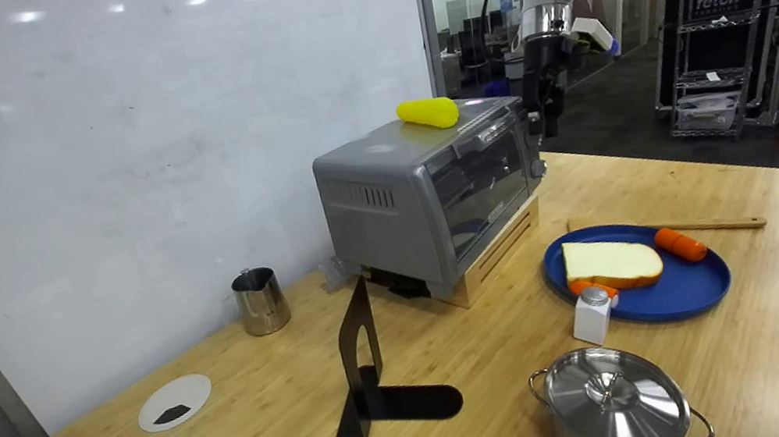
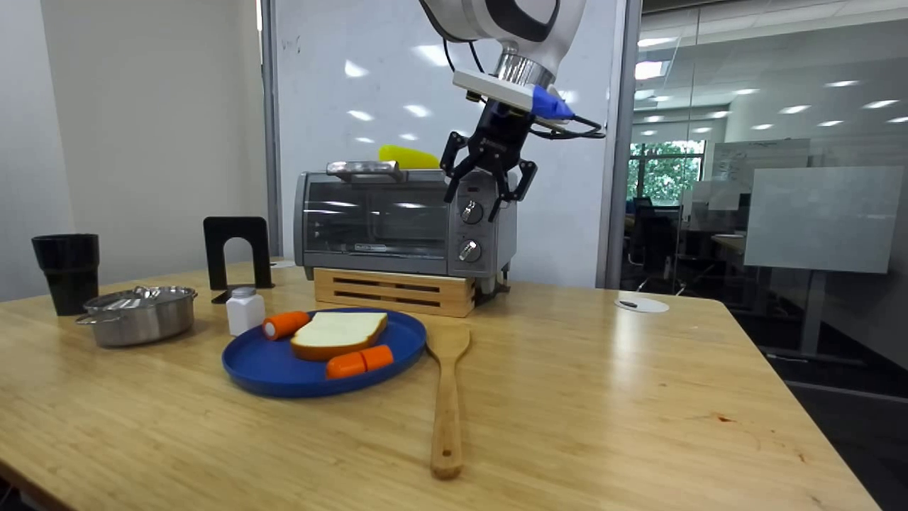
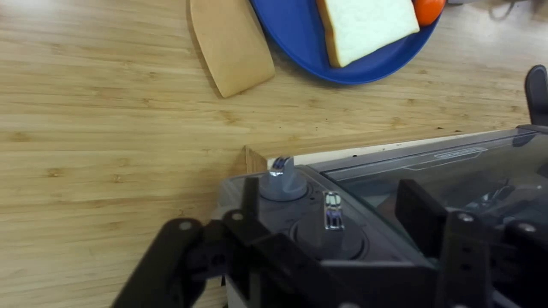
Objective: Twist the upper knob of the microwave to the left
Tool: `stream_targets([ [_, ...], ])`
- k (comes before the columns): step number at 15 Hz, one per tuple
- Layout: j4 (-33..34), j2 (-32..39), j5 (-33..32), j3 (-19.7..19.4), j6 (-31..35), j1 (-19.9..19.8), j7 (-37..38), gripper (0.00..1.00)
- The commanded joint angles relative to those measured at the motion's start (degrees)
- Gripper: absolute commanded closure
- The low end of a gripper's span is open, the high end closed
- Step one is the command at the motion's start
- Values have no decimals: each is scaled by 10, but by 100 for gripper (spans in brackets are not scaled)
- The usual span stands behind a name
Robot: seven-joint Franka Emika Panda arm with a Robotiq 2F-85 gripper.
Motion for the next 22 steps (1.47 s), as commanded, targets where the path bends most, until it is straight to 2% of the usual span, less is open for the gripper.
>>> stream_targets([
  [1,22,14,-12,19,-5,-15,8,37],
  [3,21,15,-13,20,-5,-15,7,44],
  [4,21,15,-14,21,-5,-15,6,38],
  [5,20,15,-14,22,-4,-15,6,40],
  [6,20,15,-15,22,-5,-15,6,37],
  [14,22,18,-25,23,-4,-14,6,41],
  [16,23,20,-28,24,-4,-14,6,44],
  [18,25,22,-30,24,-3,-14,6,51],
  [19,26,23,-32,24,-3,-14,6,58],
  [20,26,23,-33,24,-3,-14,7,55],
  [21,27,23,-34,24,-2,-13,7,59],
  [22,28,23,-35,24,-2,-13,7,57],
])
